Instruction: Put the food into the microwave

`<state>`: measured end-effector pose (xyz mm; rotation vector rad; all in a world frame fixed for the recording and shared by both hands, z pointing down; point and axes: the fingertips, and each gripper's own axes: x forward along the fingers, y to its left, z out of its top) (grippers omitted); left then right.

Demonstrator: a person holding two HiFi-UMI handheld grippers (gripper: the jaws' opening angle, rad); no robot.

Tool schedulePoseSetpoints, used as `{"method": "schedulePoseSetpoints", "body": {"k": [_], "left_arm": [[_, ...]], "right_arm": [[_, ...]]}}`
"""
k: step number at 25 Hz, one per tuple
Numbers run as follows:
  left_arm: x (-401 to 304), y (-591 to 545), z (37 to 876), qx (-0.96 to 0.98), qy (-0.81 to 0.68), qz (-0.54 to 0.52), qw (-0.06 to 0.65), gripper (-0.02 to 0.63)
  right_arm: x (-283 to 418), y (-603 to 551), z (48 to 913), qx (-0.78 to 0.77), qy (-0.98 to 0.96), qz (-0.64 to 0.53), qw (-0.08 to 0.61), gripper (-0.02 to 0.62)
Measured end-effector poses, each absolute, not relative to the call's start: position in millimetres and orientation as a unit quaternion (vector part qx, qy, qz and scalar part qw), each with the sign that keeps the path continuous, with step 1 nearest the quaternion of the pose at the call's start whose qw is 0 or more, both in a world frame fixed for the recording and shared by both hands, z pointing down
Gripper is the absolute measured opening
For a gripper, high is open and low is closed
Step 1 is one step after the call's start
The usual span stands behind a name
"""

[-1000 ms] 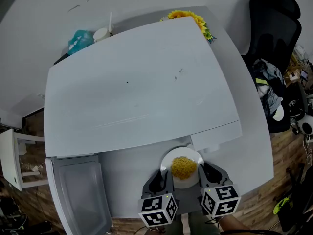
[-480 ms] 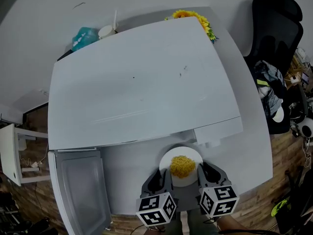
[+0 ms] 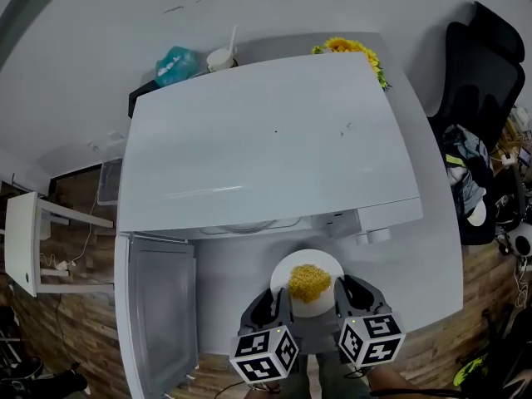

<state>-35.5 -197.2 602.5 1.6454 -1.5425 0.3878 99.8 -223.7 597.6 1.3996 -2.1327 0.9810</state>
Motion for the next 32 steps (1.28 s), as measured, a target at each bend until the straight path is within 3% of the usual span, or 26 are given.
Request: {"method": "schedulePoseSetpoints", "body": {"k": [17, 32], "left_arm": [[-112, -183, 536, 0.623, -0.677, 0.094, 0.382, 0.101], [-137, -211, 522, 0.625, -0.683, 0.07, 0.371, 0.101]], "right_arm": [[18, -231, 531, 0.447, -0.822, 0.302, 0.184, 0.061], [-7, -261, 511, 0.453, -0.83, 0.287, 0.155, 0.06]]}}
